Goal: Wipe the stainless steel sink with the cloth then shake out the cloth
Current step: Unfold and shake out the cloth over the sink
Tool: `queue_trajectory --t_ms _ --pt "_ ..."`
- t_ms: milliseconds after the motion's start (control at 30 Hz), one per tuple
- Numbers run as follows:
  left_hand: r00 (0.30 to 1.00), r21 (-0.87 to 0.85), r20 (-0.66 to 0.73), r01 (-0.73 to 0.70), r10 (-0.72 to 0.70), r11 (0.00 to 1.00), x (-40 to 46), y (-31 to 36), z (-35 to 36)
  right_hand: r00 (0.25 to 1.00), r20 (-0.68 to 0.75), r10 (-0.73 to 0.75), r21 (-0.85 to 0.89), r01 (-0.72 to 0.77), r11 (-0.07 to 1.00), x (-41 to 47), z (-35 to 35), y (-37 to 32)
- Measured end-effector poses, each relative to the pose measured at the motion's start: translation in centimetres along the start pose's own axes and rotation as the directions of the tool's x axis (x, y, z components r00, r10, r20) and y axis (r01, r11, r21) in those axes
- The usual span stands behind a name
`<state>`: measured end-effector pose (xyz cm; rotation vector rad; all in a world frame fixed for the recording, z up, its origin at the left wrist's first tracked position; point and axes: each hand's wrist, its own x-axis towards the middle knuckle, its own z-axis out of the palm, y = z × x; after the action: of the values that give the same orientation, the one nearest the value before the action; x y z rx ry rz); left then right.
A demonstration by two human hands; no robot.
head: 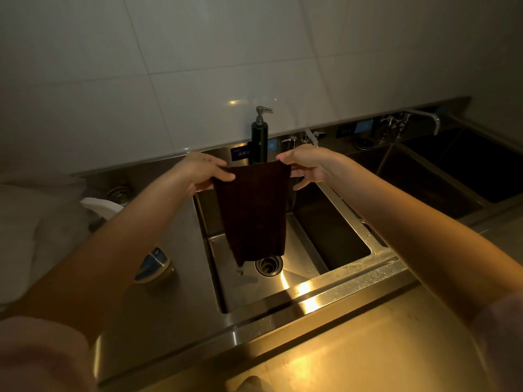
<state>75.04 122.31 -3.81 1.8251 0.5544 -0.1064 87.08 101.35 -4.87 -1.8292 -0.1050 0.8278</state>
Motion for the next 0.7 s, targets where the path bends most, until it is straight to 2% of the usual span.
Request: queue_trajectory --t_ms 100,200,267,367,433,500,567,633,700 --pt "1.0 0.194 0.003 -0.029 0.029 0.981 0.4 -0.9 0.3 0.998 0.054 -0.038 -0.032 0.04 0.999 0.3 -0.1 0.1" --pt "0.988 0.437 -0.028 -0.123 0.15 0.891 1.0 -1.7 0.8 0.993 0.015 -0.114 -0.262 0.114 0.958 0.1 0.5 0.1" --pt "0.965 0.589 -0.025 -0.196 0.26 0.784 1.3 -2.1 1.1 0.985 -0.001 -0.175 -0.406 0.159 0.9 0.1 1.0 0.2" --pt "0.936 0.684 -0.016 -0.247 0.353 0.686 2.0 -2.6 1.4 0.966 0.01 -0.258 -0.54 0.223 0.812 0.2 1.6 0.7" --pt "0.922 0.726 -0.014 -0.256 0.386 0.638 2.2 -2.9 1.4 0.938 0.03 -0.347 -0.672 0.275 0.687 0.3 1.9 1.2" --pt "0.903 0.78 -0.015 -0.259 0.43 0.569 2.2 -3.3 1.5 0.876 0.042 -0.481 -0.819 0.306 0.486 0.4 2.1 2.0" --pt "0.862 0.832 -0.027 -0.26 0.505 0.49 2.0 -3.9 1.5 0.769 0.073 -0.635 -0.906 0.316 0.28 0.6 2.2 3.2" --pt "0.807 0.867 -0.039 -0.267 0.589 0.422 1.9 -4.7 1.4 0.633 0.113 -0.766 -0.916 0.365 0.167 0.6 2.1 4.5" --pt "0.746 0.876 -0.046 -0.29 0.664 0.386 1.7 -5.5 1.2 0.506 0.149 -0.85 -0.895 0.434 0.101 0.6 2.0 5.5"
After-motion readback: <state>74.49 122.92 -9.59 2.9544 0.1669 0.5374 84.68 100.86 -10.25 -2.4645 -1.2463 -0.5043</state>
